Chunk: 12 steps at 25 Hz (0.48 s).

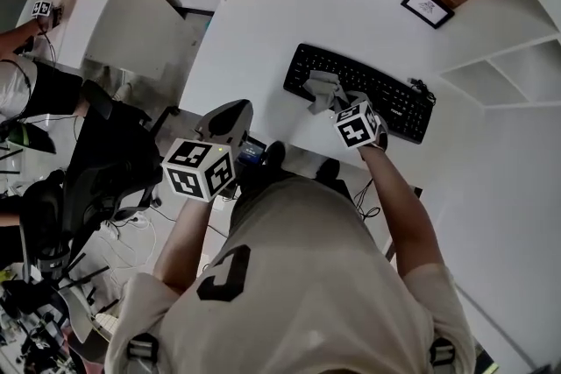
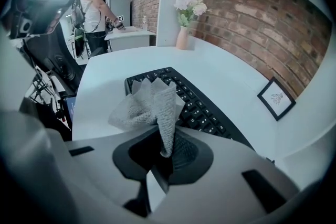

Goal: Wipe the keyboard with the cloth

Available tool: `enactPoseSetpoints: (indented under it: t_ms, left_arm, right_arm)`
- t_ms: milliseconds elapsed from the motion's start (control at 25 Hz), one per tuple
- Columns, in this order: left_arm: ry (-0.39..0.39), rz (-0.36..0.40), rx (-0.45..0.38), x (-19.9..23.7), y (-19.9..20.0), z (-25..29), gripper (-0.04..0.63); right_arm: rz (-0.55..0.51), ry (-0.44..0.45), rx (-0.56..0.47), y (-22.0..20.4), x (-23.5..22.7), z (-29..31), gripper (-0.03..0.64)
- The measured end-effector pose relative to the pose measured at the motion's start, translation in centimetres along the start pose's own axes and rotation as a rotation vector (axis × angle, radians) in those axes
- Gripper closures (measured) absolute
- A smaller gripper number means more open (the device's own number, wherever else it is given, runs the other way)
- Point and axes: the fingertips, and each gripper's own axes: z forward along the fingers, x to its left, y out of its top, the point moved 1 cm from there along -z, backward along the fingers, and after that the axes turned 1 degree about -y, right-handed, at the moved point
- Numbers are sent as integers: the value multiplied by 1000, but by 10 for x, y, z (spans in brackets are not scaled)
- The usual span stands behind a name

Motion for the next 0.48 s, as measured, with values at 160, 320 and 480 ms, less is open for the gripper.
enactPoseSetpoints:
  t_ms: [160,320,480]
  left_arm:
    - [28,-1,-10,-1,0,-5,591]
    - [5,8,-3,-21,-5,0,591]
    - [-15,18,17,-41,-14,4,592]
  right_arm:
    - [6,-4,1,-11,-3,-5,592]
    - [7,-6,8,-22,-8,-12,592]
    - [15,0,7,-30,-11,-17,592]
